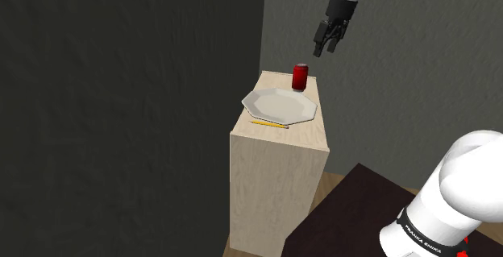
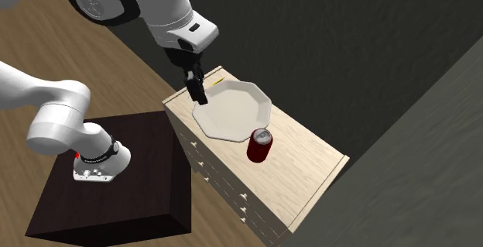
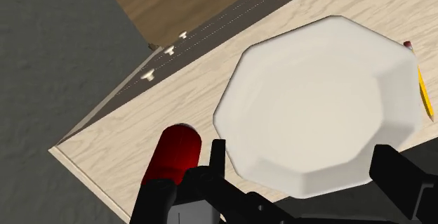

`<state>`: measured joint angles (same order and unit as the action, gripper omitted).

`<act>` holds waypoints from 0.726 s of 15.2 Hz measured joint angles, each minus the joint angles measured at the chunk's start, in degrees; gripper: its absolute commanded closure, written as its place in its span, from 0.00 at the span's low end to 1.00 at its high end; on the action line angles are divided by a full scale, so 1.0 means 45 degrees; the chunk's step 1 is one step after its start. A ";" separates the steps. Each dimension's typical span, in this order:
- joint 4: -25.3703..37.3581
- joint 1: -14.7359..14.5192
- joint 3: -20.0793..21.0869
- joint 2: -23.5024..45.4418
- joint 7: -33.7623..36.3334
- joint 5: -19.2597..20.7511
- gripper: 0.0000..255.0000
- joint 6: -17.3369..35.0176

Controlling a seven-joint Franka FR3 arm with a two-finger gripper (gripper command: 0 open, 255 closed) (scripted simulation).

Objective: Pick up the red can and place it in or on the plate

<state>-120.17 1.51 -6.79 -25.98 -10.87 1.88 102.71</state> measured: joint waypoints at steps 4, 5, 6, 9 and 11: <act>0.1217 0.0106 -0.0552 0.1990 -0.0752 -0.0026 0.00 0.0233; 0.1617 0.0146 -0.0692 0.2500 -0.0965 -0.0054 0.00 0.0197; 0.1880 0.0148 -0.0748 0.2952 -0.1052 -0.0091 0.00 0.0251; 0.3081 0.0259 -0.1031 0.4454 -0.1549 -0.0243 0.00 0.0134; 0.4179 0.0392 -0.1228 0.5661 -0.1953 -0.0408 0.00 -0.0050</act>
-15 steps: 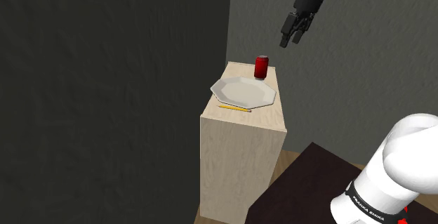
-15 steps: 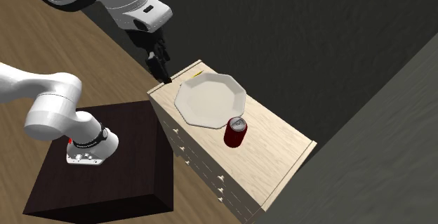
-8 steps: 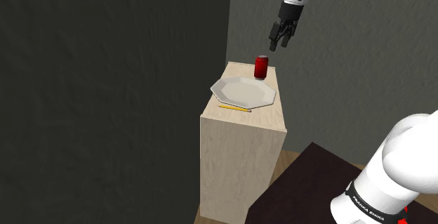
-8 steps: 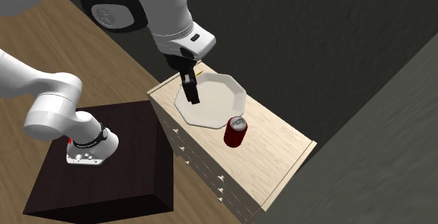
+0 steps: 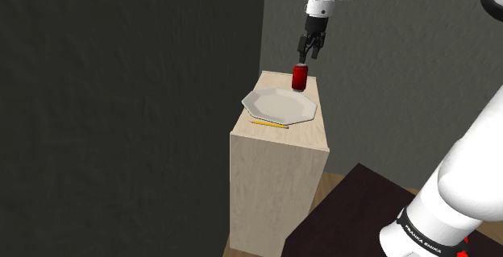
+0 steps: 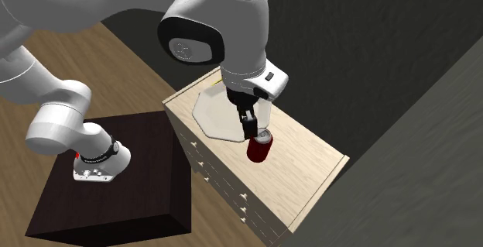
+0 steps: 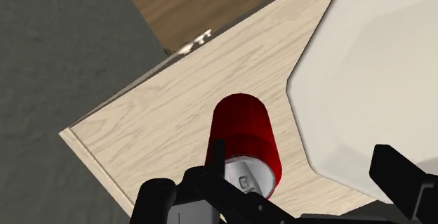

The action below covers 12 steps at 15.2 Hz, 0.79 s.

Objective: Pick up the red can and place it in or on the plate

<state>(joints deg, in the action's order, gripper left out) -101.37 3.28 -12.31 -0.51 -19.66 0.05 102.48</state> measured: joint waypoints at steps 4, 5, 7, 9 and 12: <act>0.1379 0.0256 -0.0205 0.1720 -0.0543 -0.0248 0.00 -0.0108; 0.1365 0.0276 -0.0217 0.1805 -0.0579 -0.0260 0.00 -0.0031; 0.1157 0.0289 -0.0221 0.1910 -0.0609 -0.0280 0.00 0.0264; 0.0829 0.0283 -0.0216 0.1928 -0.0607 -0.0284 0.00 0.0605; 0.0514 0.0292 -0.0219 0.1984 -0.0629 -0.0298 0.00 0.0975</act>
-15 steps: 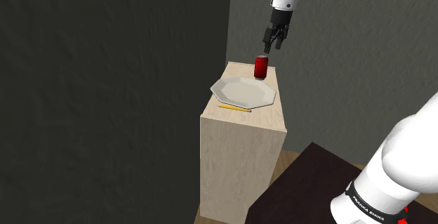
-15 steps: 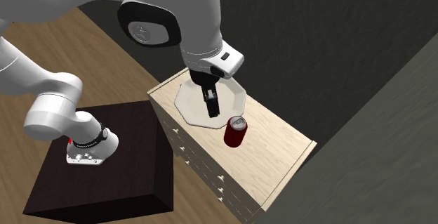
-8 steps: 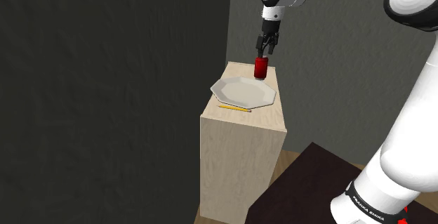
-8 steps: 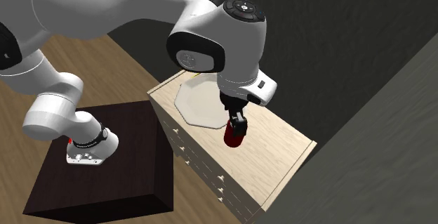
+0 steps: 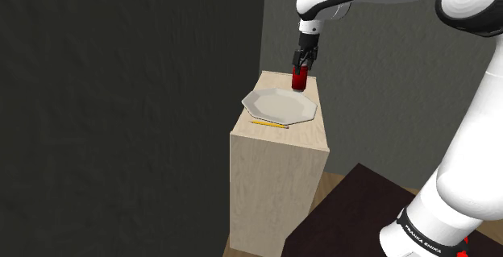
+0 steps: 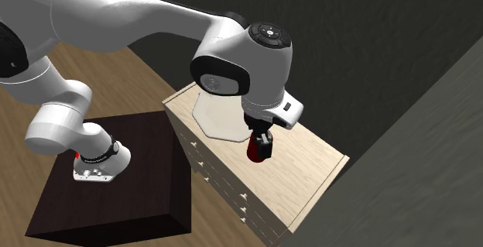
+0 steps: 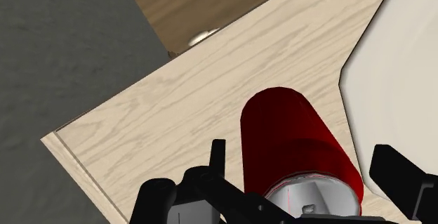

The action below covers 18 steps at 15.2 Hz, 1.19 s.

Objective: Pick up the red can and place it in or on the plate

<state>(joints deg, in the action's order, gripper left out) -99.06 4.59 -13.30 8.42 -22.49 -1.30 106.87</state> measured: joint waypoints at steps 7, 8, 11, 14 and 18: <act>-0.0063 0.0000 -0.0001 -0.0024 -0.0002 0.0001 1.00 0.0068; -0.0053 -0.0002 0.0002 -0.0026 -0.0002 -0.0001 1.00 0.0064; -0.0037 -0.0006 0.0008 -0.0019 -0.0004 -0.0008 1.00 0.0055; -0.0030 -0.0010 0.0012 -0.0015 -0.0003 -0.0012 1.00 0.0051; 0.0146 0.0005 0.0000 -0.0016 -0.0008 0.0000 1.00 -0.0151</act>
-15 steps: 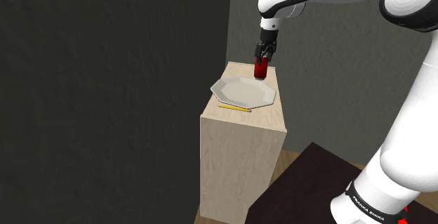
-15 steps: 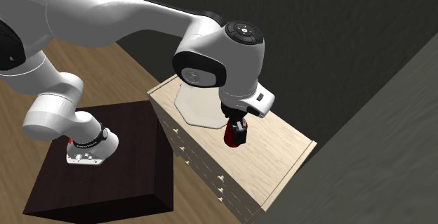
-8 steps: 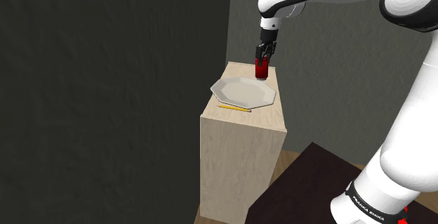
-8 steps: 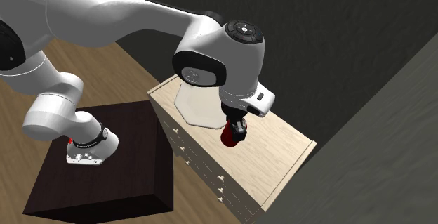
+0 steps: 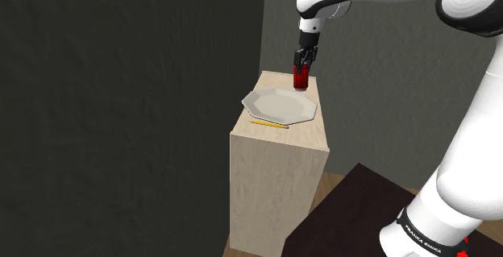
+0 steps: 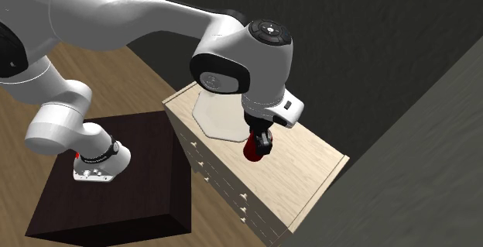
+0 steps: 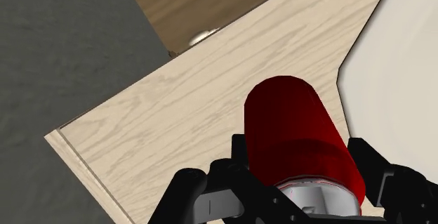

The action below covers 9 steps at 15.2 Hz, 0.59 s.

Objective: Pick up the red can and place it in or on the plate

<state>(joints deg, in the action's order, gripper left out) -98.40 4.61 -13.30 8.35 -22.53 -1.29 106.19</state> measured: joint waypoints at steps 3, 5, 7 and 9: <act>0.0396 -0.0006 0.0000 -0.0044 0.0025 0.0017 1.00 -0.0442; 0.0700 -0.0025 0.0012 -0.0087 0.0064 0.0029 1.00 -0.0789; 0.1030 -0.0003 -0.0004 -0.0083 0.0032 0.0028 1.00 -0.1112; 0.1365 0.0004 -0.0010 -0.0085 0.0027 0.0031 1.00 -0.1450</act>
<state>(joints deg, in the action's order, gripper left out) -92.26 4.63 -13.34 7.97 -22.41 -1.16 99.66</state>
